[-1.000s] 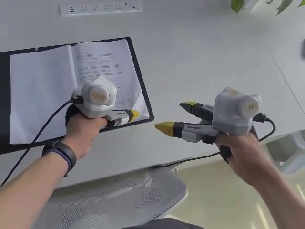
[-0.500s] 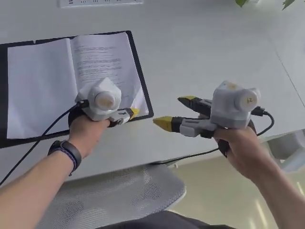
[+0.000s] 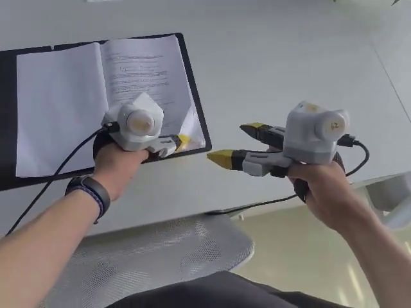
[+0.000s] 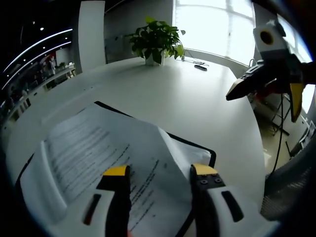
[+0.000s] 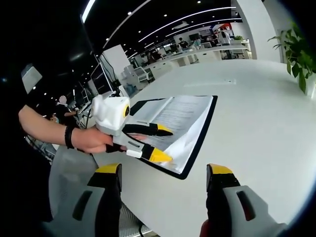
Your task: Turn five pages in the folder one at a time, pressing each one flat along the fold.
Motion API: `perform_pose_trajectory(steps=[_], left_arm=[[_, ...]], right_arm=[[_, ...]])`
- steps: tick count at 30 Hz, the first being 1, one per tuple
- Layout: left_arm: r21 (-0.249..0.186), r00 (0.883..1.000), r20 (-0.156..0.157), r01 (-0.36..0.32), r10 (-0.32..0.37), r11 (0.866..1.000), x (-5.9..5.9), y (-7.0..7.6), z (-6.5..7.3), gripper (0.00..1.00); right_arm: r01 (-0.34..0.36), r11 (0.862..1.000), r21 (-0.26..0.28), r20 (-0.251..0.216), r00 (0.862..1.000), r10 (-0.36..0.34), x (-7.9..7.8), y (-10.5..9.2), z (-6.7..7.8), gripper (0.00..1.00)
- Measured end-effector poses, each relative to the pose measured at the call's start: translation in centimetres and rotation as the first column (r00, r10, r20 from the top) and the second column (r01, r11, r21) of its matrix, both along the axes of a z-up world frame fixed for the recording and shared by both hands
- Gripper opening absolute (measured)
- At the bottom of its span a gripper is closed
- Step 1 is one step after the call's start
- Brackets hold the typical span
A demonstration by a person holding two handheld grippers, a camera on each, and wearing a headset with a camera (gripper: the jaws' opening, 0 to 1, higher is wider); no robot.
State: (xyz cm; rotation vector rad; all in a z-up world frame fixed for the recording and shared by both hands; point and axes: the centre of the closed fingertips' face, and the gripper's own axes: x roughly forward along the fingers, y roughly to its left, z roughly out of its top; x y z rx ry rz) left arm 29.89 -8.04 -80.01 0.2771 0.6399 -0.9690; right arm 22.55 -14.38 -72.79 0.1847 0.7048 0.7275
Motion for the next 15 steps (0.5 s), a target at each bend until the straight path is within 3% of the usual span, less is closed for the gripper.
perform_pose_trajectory(steps=[9,15], left_arm=[[-0.011,1.000,-0.010,-0.010,0.010,1.000,0.0,0.1,0.0,0.46],[-0.009,1.000,-0.009,-0.011,0.011,1.000,0.0,0.1,0.0,0.46]], right_arm=[[-0.037,0.999,-0.008,0.002,0.999,0.037,1.7,1.4,-0.6,0.67],[-0.044,0.999,0.027,0.001,0.999,0.044,3.1,2.6,-0.5,0.65]])
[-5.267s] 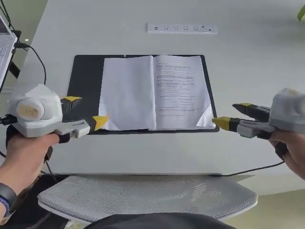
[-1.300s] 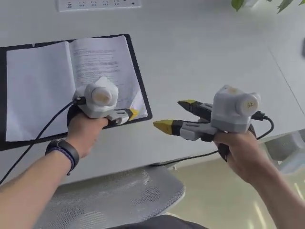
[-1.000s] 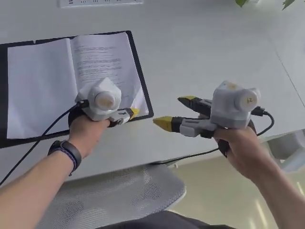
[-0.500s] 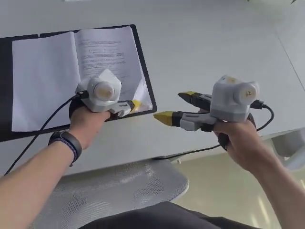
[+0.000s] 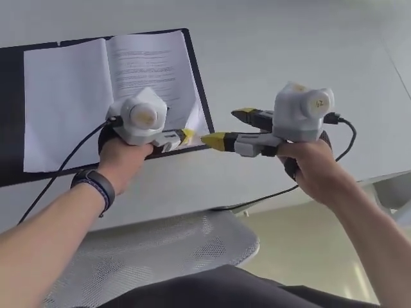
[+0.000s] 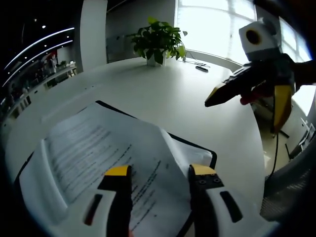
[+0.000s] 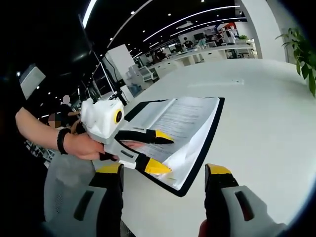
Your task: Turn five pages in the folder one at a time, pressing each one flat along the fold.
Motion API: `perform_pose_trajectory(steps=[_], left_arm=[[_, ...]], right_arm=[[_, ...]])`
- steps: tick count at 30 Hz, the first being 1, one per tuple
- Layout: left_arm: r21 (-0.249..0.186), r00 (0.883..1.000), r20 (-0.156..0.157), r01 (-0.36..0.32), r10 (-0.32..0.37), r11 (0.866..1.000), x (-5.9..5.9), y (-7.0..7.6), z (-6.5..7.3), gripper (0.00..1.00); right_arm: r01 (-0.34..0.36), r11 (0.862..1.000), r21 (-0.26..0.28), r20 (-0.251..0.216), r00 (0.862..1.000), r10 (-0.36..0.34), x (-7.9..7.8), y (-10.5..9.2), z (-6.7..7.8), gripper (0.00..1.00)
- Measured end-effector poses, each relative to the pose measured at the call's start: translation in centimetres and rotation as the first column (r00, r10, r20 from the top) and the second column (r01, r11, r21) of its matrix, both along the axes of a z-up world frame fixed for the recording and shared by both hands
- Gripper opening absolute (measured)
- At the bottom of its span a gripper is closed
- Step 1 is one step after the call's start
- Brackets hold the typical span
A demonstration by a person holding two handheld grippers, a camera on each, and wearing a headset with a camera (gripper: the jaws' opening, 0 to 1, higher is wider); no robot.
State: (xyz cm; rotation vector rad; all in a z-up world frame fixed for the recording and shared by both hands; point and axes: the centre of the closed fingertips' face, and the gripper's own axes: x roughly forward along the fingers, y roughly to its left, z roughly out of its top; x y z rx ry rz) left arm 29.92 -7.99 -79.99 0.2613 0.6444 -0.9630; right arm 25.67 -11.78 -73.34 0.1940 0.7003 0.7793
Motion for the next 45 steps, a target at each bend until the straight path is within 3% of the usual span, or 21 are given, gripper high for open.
perform_pose_trajectory(steps=[7,13,15,24,34,40,45], left_arm=[[0.000,1.000,0.003,-0.002,0.002,1.000,0.0,0.0,0.0,0.46],[-0.001,1.000,0.002,-0.003,0.003,1.000,0.0,0.0,0.0,0.45],[0.000,1.000,0.001,-0.003,0.003,1.000,0.0,0.0,0.0,0.45],[-0.001,1.000,0.000,-0.002,0.002,1.000,0.1,0.0,0.0,0.45],[-0.004,1.000,-0.001,-0.001,0.001,1.000,0.1,0.1,0.0,0.45],[-0.003,1.000,-0.002,-0.002,0.002,1.000,0.2,0.0,0.0,0.45],[-0.002,1.000,-0.003,-0.004,0.004,1.000,0.2,0.0,0.0,0.45]], right_arm=[[0.008,0.998,0.064,-0.022,1.000,-0.007,2.3,1.2,-0.5,0.62],[0.033,0.992,0.123,-0.068,0.997,-0.025,4.0,2.2,-1.2,0.59],[0.032,0.992,0.120,-0.072,0.997,-0.023,4.4,2.5,-1.7,0.57],[0.011,0.990,0.143,-0.107,0.994,0.004,5.4,3.9,-2.7,0.52],[0.031,0.984,0.177,-0.147,0.989,-0.004,6.1,4.2,-3.8,0.42],[0.053,0.982,0.179,-0.167,0.986,-0.023,6.4,4.0,-4.4,0.31],[0.098,0.978,0.184,-0.198,0.978,-0.061,6.9,3.6,-5.1,0.16]])
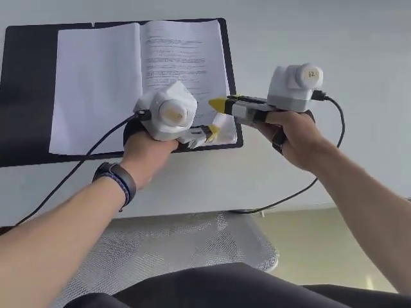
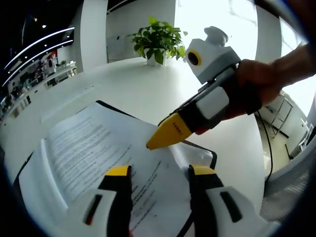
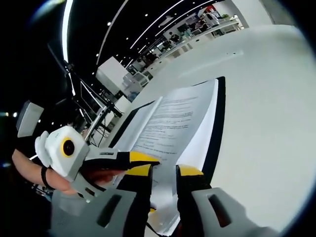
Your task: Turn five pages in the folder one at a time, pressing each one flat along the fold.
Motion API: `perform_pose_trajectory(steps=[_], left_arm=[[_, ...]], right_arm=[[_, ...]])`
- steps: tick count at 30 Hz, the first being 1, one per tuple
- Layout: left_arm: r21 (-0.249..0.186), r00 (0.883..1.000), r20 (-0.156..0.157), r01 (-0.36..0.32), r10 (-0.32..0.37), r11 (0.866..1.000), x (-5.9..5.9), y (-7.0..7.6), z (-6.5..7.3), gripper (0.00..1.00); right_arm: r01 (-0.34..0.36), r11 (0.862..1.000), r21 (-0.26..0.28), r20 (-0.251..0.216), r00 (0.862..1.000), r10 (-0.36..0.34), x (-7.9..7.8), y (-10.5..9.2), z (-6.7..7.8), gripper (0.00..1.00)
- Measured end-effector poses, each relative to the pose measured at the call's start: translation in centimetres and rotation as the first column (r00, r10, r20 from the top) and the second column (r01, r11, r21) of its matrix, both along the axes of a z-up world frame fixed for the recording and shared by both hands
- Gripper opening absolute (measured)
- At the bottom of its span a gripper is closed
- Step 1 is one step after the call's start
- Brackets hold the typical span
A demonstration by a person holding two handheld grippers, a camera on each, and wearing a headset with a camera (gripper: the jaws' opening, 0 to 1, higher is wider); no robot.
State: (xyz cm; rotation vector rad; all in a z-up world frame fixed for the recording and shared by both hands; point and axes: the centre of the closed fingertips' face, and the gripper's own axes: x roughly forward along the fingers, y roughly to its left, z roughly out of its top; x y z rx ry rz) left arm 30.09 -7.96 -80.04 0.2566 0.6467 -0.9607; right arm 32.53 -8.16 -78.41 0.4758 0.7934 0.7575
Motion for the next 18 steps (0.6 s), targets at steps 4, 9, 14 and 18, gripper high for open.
perform_pose_trajectory(steps=[4,9,14,18], left_arm=[[0.001,1.000,-0.002,-0.001,0.001,1.000,0.01,-0.03,-0.01,0.45],[-0.002,1.000,-0.004,0.001,-0.001,1.000,0.04,-0.03,-0.01,0.45],[-0.012,1.000,-0.025,0.005,-0.005,1.000,-0.07,-0.13,0.15,0.48],[-0.017,0.999,-0.034,-0.010,0.009,1.000,-0.21,0.21,0.51,0.51]], right_arm=[[0.031,1.000,0.002,-0.034,0.999,-0.031,0.20,-0.04,-0.38,0.06],[0.058,0.998,0.014,-0.063,0.996,-0.057,0.24,-0.14,-0.35,0.05],[0.065,0.998,0.009,-0.056,0.996,-0.064,0.22,-0.33,-0.28,0.02],[0.080,0.997,0.020,-0.066,0.995,-0.078,0.21,-0.47,-0.18,0.01]])
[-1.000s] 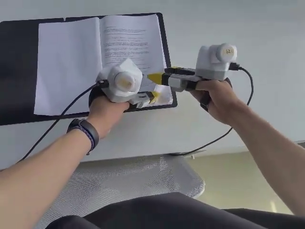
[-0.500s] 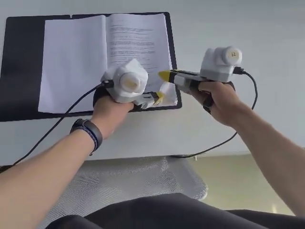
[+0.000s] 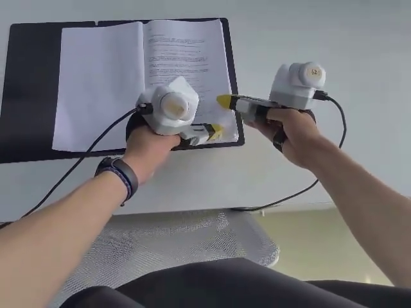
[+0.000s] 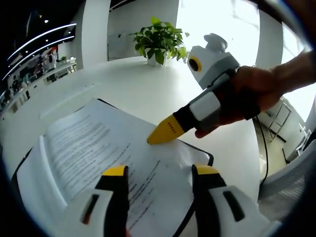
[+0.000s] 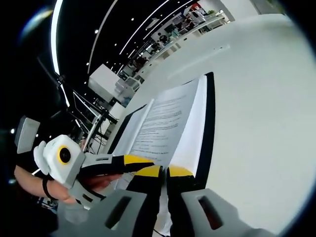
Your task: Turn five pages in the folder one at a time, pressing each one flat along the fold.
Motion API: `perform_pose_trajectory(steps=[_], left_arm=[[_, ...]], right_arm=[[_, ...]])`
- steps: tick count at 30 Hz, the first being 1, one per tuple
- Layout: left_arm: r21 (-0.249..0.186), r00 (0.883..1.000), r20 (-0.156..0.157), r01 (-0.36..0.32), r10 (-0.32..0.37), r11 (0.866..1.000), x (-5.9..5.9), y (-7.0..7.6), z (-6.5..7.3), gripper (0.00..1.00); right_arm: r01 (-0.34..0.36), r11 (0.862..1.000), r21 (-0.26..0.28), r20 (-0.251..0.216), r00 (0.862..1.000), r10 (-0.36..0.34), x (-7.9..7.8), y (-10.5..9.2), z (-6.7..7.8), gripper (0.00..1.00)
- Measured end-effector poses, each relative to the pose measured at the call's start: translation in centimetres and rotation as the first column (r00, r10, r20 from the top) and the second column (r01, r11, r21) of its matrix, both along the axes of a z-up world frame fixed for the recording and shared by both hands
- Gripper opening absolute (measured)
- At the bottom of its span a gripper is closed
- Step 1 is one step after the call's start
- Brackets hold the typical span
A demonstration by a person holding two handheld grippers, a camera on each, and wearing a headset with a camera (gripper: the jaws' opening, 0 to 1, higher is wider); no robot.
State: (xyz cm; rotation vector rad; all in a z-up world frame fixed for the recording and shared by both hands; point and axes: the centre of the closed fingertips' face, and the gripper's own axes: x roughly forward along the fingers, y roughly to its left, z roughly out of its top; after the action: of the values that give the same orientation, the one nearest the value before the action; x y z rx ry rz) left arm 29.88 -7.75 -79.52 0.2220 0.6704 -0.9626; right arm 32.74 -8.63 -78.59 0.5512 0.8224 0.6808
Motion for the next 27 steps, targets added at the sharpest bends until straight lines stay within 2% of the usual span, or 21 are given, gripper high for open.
perform_pose_trajectory(steps=[2,6,9,18,27], left_arm=[[-0.005,1.000,-0.013,0.001,-0.001,1.000,-0.3,0.3,0.2,0.53],[0.000,1.000,-0.002,0.001,-0.001,1.000,-0.4,1.1,1.0,0.56],[-0.016,1.000,0.000,-0.014,0.014,1.000,-0.3,1.7,1.6,0.57],[-0.051,0.997,0.015,-0.076,0.077,0.996,-0.1,4.4,3.6,0.61],[-0.055,0.992,0.024,-0.125,0.126,0.991,-0.3,7.4,4.5,0.63]], right_arm=[[0.008,1.000,0.003,-0.003,1.000,-0.008,0.0,-0.1,0.1,0.00],[0.017,1.000,0.009,0.000,1.000,-0.017,-0.1,-0.1,0.5,0.00],[0.020,1.000,0.011,0.004,1.000,-0.020,-0.2,-0.2,0.8,0.00],[0.028,0.999,0.020,0.020,0.999,-0.028,-0.3,0.0,2.1,0.00],[0.039,0.999,0.032,0.039,0.998,-0.040,-0.5,0.3,3.3,0.00]])
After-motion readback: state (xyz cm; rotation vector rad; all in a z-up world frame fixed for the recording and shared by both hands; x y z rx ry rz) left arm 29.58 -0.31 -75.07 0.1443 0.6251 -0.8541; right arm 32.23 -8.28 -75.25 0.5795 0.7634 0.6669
